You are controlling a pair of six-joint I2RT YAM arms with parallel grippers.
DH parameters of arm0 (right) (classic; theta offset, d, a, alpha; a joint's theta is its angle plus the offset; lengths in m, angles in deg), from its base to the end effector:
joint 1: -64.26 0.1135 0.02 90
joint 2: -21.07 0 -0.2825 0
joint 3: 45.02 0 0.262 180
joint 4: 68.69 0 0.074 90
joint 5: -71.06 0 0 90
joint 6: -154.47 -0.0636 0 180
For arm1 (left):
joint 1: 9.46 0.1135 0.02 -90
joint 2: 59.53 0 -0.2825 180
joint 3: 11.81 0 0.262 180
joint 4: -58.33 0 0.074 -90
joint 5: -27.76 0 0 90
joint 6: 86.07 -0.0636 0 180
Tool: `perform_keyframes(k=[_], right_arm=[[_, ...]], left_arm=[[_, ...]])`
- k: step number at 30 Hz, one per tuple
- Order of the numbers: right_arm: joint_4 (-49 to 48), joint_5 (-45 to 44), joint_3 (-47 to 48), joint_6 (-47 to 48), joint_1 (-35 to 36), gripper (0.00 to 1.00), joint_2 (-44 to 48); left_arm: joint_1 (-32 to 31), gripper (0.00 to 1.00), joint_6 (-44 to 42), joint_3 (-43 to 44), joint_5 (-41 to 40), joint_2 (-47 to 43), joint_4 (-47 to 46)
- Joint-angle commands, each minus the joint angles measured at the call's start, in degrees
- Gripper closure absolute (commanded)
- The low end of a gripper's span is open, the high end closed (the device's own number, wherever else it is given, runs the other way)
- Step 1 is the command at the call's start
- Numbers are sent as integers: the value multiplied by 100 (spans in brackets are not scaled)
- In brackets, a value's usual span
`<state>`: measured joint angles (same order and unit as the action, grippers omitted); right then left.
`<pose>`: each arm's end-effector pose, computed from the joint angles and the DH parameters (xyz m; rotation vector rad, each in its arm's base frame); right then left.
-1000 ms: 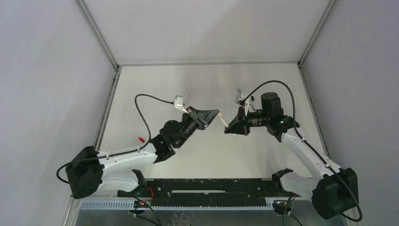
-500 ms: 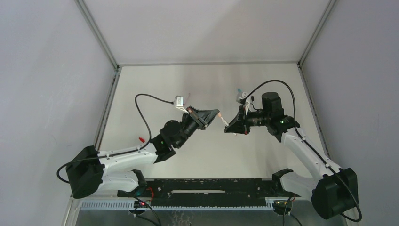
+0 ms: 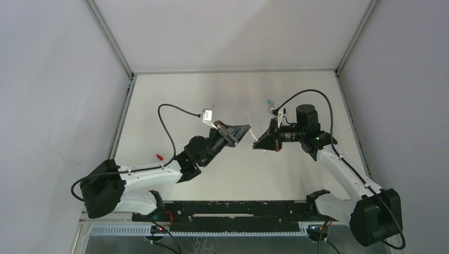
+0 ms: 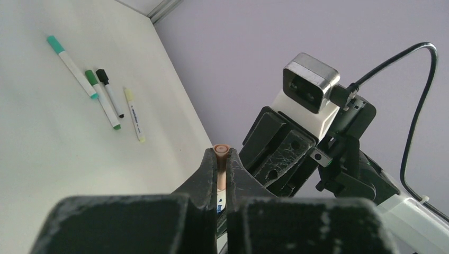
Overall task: Insert the pens into the pen caps
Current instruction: Insert the pen cap onto the pen, then press the pen cap onto the pen.
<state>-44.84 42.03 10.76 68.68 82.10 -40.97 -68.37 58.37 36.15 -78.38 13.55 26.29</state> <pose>0.2102 0.1261 0.2819 -1.0017 1.7521 1.2479 0.1748 -0.2556 0.2888 -0.1933 1.6071 -1.3829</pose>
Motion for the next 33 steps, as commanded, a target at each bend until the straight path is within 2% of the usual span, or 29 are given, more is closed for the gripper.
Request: perform_keyframes(k=[1, 7, 11, 23, 29, 33], right_arm=[[-749, 138, -60, -659, -112, 100, 63], [-1690, 552, -264, -1538, -335, 100, 125], [-1929, 733, -308, -1773, -401, 100, 206], [-1759, 675, -299, -1284, -481, 100, 540], [-2145, 1383, -299, -1598, -545, 100, 466], [-2203, 1347, -295, -1656, -691, 100, 527]], left_arm=[[-161, 100, -372, 289, 448, 181, -627], [-208, 100, -498, 73, 863, 454, -1436], [-208, 100, -599, -26, 1204, 569, -1742], [-399, 100, -249, 100, 2784, 1228, -1071], [-603, 100, -373, -98, 3156, 1450, -1495], [-604, 100, -360, -257, 3610, 1499, -1773]])
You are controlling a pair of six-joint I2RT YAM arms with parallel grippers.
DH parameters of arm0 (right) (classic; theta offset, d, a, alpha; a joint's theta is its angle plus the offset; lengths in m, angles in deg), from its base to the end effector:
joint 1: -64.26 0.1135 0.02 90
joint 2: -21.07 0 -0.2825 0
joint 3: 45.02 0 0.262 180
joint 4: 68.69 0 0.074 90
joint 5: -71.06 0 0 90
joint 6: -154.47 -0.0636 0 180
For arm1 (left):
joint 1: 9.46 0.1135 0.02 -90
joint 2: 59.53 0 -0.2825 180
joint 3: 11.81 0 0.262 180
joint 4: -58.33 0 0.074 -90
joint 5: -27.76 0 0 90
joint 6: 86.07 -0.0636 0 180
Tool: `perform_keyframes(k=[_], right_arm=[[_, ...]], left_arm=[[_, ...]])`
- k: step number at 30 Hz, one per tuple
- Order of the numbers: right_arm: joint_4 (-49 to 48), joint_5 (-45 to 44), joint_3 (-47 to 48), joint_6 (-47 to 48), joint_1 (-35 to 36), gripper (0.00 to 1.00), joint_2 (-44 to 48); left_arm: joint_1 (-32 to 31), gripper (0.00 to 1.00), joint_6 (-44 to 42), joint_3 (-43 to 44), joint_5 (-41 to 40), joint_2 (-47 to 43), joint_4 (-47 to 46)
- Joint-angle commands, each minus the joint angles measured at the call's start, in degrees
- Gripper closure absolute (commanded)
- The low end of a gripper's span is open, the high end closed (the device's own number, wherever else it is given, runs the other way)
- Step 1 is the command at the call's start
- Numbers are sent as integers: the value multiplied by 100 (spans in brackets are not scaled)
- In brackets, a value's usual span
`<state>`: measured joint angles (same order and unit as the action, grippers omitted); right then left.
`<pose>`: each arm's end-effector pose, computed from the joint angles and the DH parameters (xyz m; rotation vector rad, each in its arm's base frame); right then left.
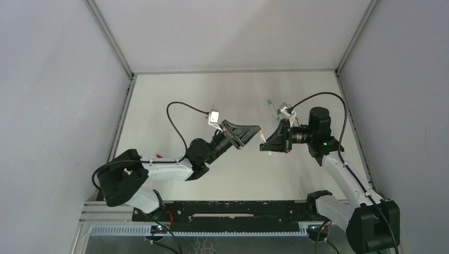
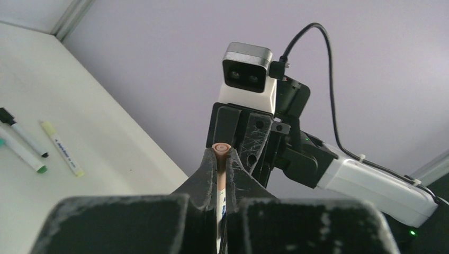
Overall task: Insert the pens into the pen caps
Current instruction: Press the pen cap onto the pen.
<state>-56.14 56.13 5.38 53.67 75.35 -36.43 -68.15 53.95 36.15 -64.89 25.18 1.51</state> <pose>0.1975 0.1013 0.2890 -0.9116 1.6735 1.4883 0.1756 -0.2830 0.2852 0.0593 1.3922 -1.5997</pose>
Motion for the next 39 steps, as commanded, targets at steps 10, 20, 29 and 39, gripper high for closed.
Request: perform_keyframes(k=[10, 20, 29, 39], right_arm=[[-762, -272, 297, 268, -163, 100, 215], [659, -1211, 554, 1634, 237, 100, 182], [1059, -674, 647, 2117, 200, 100, 140], [1097, -373, 651, 2143, 244, 100, 54]], left_arm=[[-765, 100, 271, -385, 2583, 754, 716], [-958, 100, -192, 14, 982, 174, 2262], [-959, 95, -318, -404, 570, -560, 1893], [-959, 76, -575, -432, 289, -1065, 1706]])
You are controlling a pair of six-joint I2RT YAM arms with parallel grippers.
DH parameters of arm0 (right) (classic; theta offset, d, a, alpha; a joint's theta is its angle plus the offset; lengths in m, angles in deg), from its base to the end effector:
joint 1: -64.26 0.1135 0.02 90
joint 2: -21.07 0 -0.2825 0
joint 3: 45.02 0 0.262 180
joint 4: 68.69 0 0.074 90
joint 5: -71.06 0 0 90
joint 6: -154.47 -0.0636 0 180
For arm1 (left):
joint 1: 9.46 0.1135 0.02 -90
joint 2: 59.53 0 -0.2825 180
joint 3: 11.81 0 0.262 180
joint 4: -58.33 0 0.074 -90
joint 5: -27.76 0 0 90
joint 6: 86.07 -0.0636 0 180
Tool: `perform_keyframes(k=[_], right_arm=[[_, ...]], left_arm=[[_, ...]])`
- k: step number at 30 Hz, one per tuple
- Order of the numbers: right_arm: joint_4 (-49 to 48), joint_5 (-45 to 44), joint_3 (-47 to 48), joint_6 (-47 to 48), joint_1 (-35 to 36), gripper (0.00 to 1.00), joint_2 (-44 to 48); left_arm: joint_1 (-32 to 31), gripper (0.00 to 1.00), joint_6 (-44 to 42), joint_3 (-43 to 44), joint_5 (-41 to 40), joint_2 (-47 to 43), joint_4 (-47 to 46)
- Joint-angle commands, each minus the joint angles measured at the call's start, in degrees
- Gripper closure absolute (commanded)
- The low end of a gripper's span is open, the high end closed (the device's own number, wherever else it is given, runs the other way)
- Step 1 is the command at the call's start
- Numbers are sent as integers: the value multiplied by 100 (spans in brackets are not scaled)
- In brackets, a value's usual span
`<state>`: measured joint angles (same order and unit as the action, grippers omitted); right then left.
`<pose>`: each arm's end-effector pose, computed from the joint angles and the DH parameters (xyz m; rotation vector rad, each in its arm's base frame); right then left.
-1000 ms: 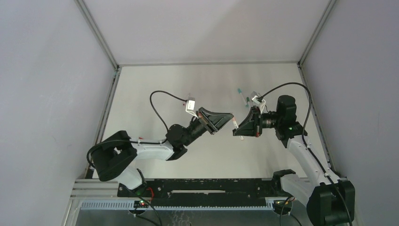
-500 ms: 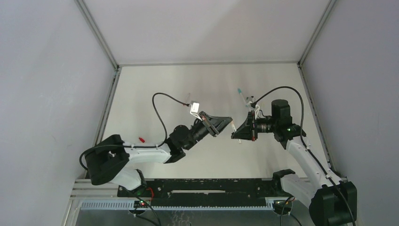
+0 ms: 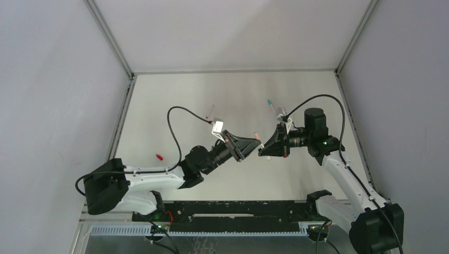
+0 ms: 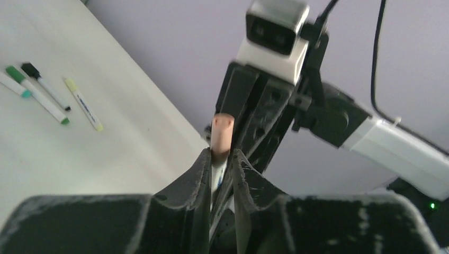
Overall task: Insert the pens into the pen caps
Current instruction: Press the pen cap onto the pen.
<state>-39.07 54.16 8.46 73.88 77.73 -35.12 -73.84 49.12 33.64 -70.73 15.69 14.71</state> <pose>0.1829 0.1064 0.2864 -1.0810 1.6245 1.3737 0.1418 -0.2739 0.2893 0.1094 1.4965 -1.4940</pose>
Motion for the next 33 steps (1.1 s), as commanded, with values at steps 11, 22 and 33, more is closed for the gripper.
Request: perform_keyframes(k=[11, 22, 33], right_arm=[[-537, 42, 343, 262, -3, 100, -49], [522, 650, 580, 1438, 65, 100, -245], [706, 795, 581, 1669, 186, 100, -323]], left_arm=[[-332, 48, -536, -738, 630, -959, 840], [-33, 0, -1584, -823, 1087, -2065, 923], [598, 9, -1249, -80, 2047, -1232, 313]])
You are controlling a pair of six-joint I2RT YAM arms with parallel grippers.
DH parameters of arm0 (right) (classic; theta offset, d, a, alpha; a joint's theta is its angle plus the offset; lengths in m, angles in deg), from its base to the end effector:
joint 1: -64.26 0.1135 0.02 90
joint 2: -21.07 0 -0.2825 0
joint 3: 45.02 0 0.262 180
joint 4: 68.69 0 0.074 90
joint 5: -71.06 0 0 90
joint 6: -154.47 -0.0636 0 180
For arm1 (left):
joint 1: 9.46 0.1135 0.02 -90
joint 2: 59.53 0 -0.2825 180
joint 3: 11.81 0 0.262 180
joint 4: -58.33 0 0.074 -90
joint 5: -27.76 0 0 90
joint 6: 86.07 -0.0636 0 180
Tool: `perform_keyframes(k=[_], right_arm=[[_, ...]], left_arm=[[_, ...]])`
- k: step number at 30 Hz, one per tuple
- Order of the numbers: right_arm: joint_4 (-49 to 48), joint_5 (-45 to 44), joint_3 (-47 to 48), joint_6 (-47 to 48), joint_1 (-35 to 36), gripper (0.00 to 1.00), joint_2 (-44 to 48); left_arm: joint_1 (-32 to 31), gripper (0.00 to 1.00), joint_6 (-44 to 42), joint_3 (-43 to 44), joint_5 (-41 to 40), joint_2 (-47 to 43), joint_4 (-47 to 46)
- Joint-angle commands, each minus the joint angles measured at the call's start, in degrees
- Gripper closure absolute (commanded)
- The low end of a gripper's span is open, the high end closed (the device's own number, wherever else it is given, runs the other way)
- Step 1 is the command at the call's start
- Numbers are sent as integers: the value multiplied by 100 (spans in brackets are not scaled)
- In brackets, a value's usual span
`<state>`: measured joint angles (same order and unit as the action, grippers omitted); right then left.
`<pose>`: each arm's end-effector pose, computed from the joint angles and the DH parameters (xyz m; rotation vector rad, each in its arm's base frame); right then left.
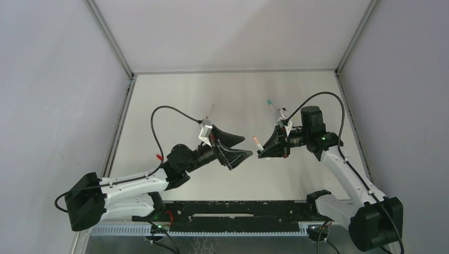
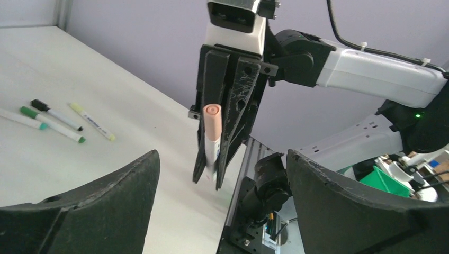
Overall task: Insert the pens into the pen caps
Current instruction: Press the pen cap onto the pen.
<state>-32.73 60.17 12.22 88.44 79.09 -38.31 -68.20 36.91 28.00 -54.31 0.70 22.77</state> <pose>0.1828 0.1130 0.2938 -1.2581 1.4321 1.3876 0.1261 -0.2247 0.3031 0.4521 1.3869 -1.4322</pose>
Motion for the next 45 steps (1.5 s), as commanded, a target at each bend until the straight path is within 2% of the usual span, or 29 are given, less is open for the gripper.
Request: perform_keyframes(k=[1, 9, 21, 31, 35, 39, 45], right_arm=[[74, 195, 205, 213, 55, 100, -9], [82, 198, 205, 201, 90, 100, -29], [74, 201, 205, 187, 90, 100, -21], [8, 210, 205, 84, 82, 100, -14], [-272, 261, 205, -364, -27, 100, 41], [-734, 139, 205, -1041, -156, 100, 160], [-969, -923, 205, -1377, -271, 100, 359]], left_arm=[[38, 11, -28, 515, 451, 396, -621], [38, 30, 8, 761, 461, 866, -983], [47, 46, 12, 1005, 343, 1162, -983], [47, 86, 117, 1094, 498, 1336, -983], [39, 100, 258, 1039, 715, 1490, -1022], [-67, 100, 495, 838, 603, 1701, -1240], [-403, 100, 1272, 747, 196, 2051, -893]])
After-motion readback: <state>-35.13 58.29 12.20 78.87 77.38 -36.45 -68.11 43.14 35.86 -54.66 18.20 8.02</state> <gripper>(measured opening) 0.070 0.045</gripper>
